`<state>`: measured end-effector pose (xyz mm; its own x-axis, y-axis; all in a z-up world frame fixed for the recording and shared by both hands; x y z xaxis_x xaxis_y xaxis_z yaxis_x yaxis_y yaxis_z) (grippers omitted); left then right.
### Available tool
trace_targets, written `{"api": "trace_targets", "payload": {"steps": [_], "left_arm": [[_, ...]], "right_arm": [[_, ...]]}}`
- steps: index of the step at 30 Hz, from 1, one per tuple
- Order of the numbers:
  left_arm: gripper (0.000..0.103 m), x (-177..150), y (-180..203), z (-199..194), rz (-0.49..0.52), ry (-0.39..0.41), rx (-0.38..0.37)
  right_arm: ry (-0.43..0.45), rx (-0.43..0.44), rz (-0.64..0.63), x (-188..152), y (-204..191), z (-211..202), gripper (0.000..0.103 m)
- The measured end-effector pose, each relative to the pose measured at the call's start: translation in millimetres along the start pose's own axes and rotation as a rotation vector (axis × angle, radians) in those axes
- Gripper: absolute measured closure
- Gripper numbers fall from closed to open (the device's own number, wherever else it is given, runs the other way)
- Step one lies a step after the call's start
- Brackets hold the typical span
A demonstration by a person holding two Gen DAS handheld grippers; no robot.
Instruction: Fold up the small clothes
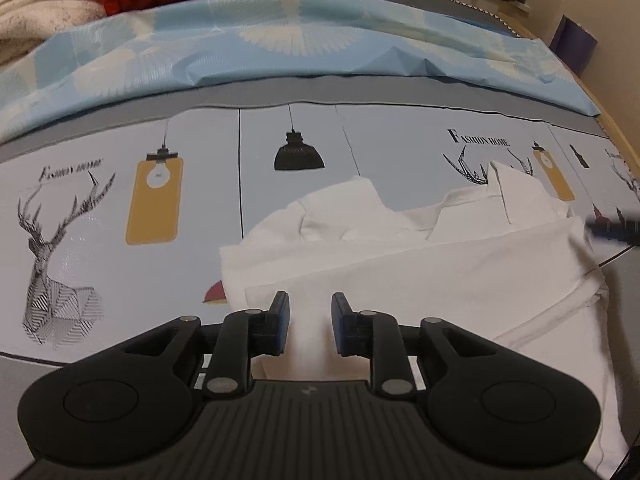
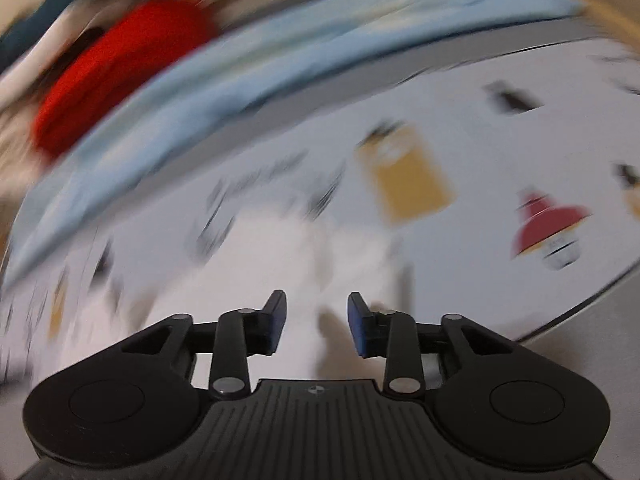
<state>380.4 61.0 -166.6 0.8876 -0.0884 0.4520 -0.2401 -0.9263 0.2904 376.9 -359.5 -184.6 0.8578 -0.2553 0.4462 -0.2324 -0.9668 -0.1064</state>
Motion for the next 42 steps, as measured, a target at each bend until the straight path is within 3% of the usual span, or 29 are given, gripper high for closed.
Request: {"api": "trace_targets", "payload": {"steps": [2, 3, 6, 8, 10, 11, 12, 13, 15, 16, 18, 20, 21, 24, 28, 33, 38, 42], "left_arm": [[0.078, -4.1, 0.1, 3.6, -0.001, -0.014, -0.007], [0.078, -6.7, 0.0, 5.4, 0.0, -0.021, -0.008], [0.078, -13.6, -2.2, 9.4, 0.01, -0.042, -0.003], [0.078, -16.9, -3.7, 11.3, 0.011, -0.05, -0.008], [0.078, -21.7, -6.4, 15.7, 0.0, -0.065, -0.02], [0.078, -25.5, -8.3, 19.0, -0.005, -0.078, -0.022], [0.078, -29.3, -9.7, 22.1, -0.008, -0.089, -0.023], [0.078, -34.3, -12.0, 25.9, -0.012, -0.103, -0.024], [0.078, -45.1, -17.3, 33.9, -0.029, -0.127, -0.028], [0.078, -53.6, -22.2, 40.0, -0.045, -0.146, -0.025], [0.078, -72.5, -31.1, 51.7, -0.057, -0.184, -0.002], [0.078, -77.6, -28.9, 49.6, -0.029, -0.151, 0.007], [0.078, -80.1, -27.5, 44.8, -0.039, -0.151, 0.022], [0.078, -82.7, -21.2, 24.2, -0.076, -0.128, 0.036], [0.078, -77.5, -10.5, -26.5, -0.033, -0.062, 0.131], [0.077, -96.4, 29.6, -103.4, -0.02, 0.047, 0.098], [0.077, -153.1, 59.1, -147.6, -0.081, 0.125, 0.052], [0.077, -220.2, 59.7, -134.9, -0.104, 0.141, 0.071]], "right_arm": [[-0.079, -0.08, -0.157, -27.1, 8.3, 17.2, 0.066], [-0.107, -0.171, -0.165, -35.6, 27.2, 27.8, 0.049], [-0.105, -0.141, 0.011, -27.5, 51.4, 17.6, 0.057], [-0.025, -0.098, -0.056, -19.6, 38.4, 0.1, 0.058], [-0.058, -0.075, -0.151, -30.8, 28.3, 1.9, 0.058], [-0.103, -0.129, -0.201, -40.4, 32.9, 10.7, 0.058], [-0.129, -0.202, -0.231, -46.7, 42.7, 18.6, 0.044], [-0.133, -0.222, -0.21, -48.2, 50.0, 21.0, 0.046], [-0.113, -0.161, -0.124, -42.8, 49.9, 13.6, 0.054], [-0.094, -0.154, -0.133, -41.7, 48.9, 10.9, 0.053], [-0.082, -0.242, -0.201, -47.2, 57.9, 14.9, 0.042], [-0.076, -0.291, -0.179, -49.9, 63.7, 8.5, 0.042], [-0.071, -0.319, -0.168, -51.3, 65.0, -0.1, 0.048], [0.02, -0.427, -0.198, -40.8, 63.8, -36.5, 0.051], [0.134, -0.312, -0.092, -38.9, 49.5, -109.3, 0.051], [0.206, -0.195, -0.022, -74.5, 44.0, -180.9, 0.051], [0.191, -0.143, 0.006, -149.4, 54.6, -210.7, 0.051], [0.072, -0.191, 0.009, -207.1, 74.4, -200.2, 0.051]]}}
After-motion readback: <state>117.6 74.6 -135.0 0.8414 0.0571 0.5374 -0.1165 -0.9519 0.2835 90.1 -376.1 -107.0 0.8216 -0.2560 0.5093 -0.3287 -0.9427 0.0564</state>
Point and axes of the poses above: each gripper's, at about its wrist camera, not at the fingertips, and z roughly the way its jaws point, y to its right, x to its top, the point moved 10 cm from there along z, roughly the way its jaws point, and after that the axes turned 13 degrees about -x, right-handed, at the moved point
